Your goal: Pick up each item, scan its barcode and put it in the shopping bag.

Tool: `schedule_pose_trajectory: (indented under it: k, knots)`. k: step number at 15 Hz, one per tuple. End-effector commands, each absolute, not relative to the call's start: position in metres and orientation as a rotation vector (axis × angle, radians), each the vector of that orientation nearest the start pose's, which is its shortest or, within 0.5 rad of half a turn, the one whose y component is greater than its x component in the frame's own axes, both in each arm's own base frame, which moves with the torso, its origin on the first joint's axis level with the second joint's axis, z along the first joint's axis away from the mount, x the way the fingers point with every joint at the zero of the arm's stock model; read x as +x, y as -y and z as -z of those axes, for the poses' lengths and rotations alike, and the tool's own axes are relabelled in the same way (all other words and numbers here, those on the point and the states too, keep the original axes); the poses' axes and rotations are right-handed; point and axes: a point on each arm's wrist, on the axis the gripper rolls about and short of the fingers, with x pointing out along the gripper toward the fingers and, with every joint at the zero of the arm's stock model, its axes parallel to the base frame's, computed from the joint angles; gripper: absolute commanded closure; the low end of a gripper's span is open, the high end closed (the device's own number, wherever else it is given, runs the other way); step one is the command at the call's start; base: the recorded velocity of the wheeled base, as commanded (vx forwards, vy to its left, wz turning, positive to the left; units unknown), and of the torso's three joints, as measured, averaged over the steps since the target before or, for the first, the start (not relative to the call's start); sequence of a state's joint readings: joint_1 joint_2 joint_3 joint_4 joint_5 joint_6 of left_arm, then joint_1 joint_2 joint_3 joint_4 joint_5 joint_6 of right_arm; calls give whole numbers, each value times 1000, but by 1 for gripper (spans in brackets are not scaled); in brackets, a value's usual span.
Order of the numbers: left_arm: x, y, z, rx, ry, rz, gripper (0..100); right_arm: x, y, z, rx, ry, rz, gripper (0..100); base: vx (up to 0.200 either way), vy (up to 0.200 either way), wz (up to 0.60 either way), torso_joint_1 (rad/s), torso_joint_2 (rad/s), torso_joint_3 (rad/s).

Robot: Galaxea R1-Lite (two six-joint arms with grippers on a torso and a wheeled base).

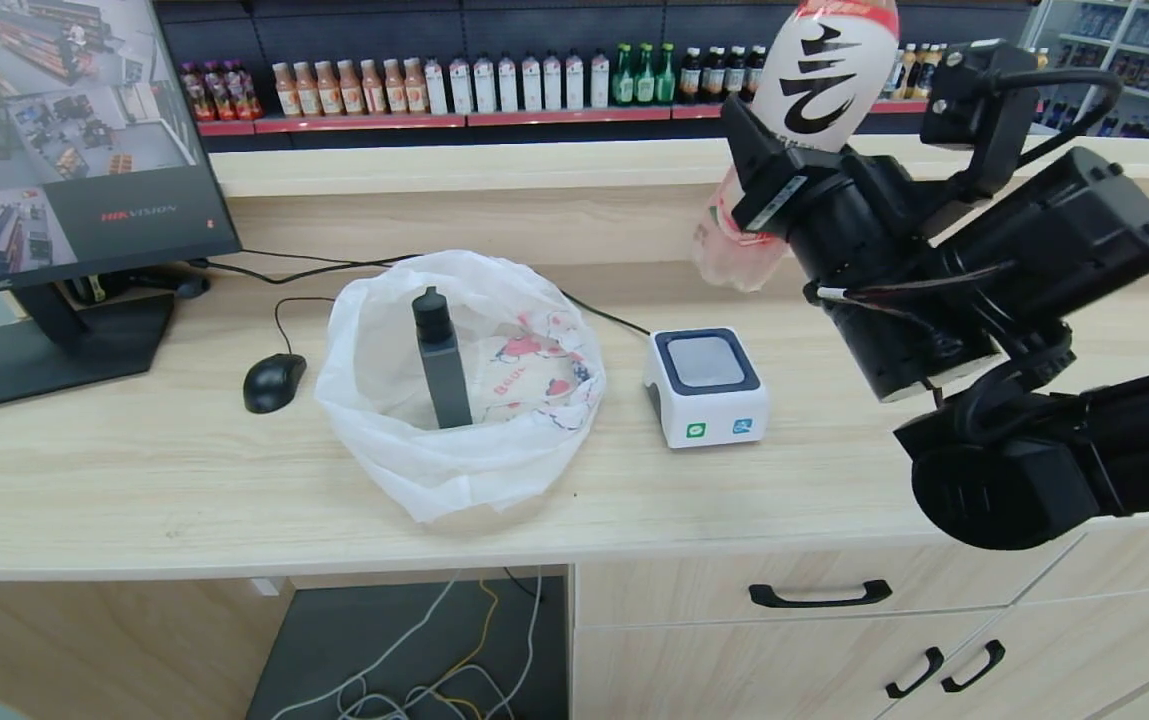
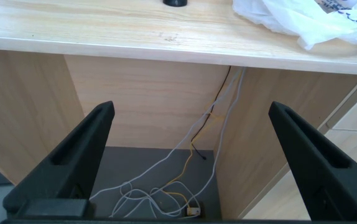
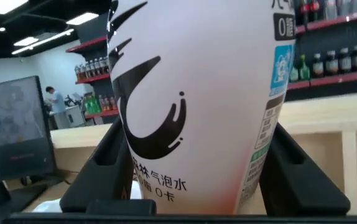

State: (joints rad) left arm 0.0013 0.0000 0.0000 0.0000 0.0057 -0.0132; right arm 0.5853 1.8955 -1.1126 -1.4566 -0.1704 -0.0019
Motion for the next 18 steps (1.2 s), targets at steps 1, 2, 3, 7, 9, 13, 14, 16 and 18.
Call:
schedule_pose_trajectory:
  k: [1,2,3,7,9,13,14,16,18]
  knots:
    - [-23,0,-75,-14,0,-8,0,286,-192,-288,153,720,-504,100,0,0,0,0,0,0]
    - [-23,0,-75,-12,0,-8,0,284,-192,-288,109,740,-539,100,0,0,0,0,0,0]
    - [-23,0,-75,-12,0,-8,0,283,-191,-285,49,749,-551,100,0,0,0,0,0,0]
    - [-23,0,-75,-12,0,-8,0,274,-186,-251,-36,661,-566,100,0,0,0,0,0,0]
    - [-23,0,-75,-14,0,-8,0,270,-183,-233,-48,604,-574,100,0,0,0,0,0,0]
    - [-23,0,-75,-12,0,-8,0,265,-179,-206,-65,492,-585,100,0,0,0,0,0,0]
    - [-23,0,-75,-12,0,-8,0,264,-179,-204,-68,482,-587,100,0,0,0,0,0,0]
    - [-23,0,-75,-14,0,-8,0,264,-177,-201,-73,470,-586,100,0,0,0,0,0,0]
    - [-23,0,-75,-14,0,-8,0,266,-179,-196,-74,454,-590,100,0,0,0,0,0,0]
